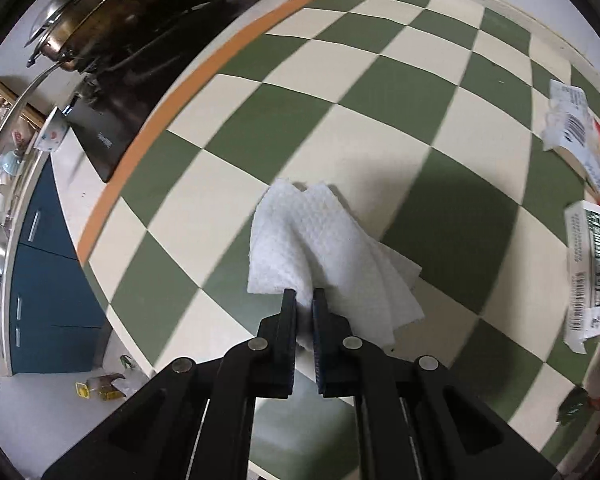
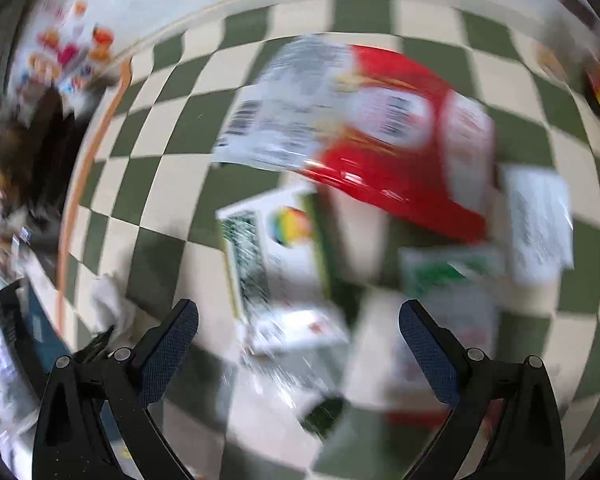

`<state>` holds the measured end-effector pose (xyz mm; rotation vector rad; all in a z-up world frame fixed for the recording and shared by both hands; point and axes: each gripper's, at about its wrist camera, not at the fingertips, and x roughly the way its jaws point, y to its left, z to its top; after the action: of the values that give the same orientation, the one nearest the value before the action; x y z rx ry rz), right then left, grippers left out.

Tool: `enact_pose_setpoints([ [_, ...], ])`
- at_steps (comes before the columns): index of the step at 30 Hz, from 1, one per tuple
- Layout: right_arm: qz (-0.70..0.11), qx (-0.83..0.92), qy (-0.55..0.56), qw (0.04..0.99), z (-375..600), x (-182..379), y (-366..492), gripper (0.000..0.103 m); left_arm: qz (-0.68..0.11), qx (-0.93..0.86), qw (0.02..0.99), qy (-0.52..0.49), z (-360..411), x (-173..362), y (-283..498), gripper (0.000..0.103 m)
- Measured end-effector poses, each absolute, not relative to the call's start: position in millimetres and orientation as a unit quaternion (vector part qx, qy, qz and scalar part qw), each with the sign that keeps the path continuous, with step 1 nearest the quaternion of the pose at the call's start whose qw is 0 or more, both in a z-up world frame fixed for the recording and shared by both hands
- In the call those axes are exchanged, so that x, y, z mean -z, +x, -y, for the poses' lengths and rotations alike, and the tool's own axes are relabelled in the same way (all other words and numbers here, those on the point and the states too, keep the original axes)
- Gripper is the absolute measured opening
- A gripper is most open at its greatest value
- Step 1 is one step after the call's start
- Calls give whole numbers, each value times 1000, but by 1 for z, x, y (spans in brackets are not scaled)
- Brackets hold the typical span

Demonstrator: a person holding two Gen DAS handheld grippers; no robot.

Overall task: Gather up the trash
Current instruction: 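Grasp the white tissue with the left gripper while the right grasps the green medicine box, then carry tissue and green box over the bin and release both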

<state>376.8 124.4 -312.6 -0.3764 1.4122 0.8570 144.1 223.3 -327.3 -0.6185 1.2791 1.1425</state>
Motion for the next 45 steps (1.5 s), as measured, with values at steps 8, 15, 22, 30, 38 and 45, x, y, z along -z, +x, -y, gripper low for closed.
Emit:
enact_pose_setpoints([
  [8, -564, -354, -263, 698, -161, 336, 342, 70, -550, -490, 634, -237, -210, 318, 157, 3],
  [15, -534, -338, -234, 739, -113, 301, 319, 69, -507, -455, 716, -154, -168, 247, 135, 3],
  [22, -493, -293, -164, 803, -25, 214, 260, 69, -450, -380, 801, -109, -111, 174, 72, 3],
  [30, -470, -259, -88, 839, 92, 146, 150, 69, -432, -309, 842, -90, -54, 130, 4, 3],
  [38, -521, -255, -75, 811, 159, 178, 66, 69, -487, -263, 825, -112, -12, 174, -28, 3],
  [45, -598, -221, -93, 764, 199, 284, 40, 69, -587, -232, 764, -136, 15, 303, -26, 3],
])
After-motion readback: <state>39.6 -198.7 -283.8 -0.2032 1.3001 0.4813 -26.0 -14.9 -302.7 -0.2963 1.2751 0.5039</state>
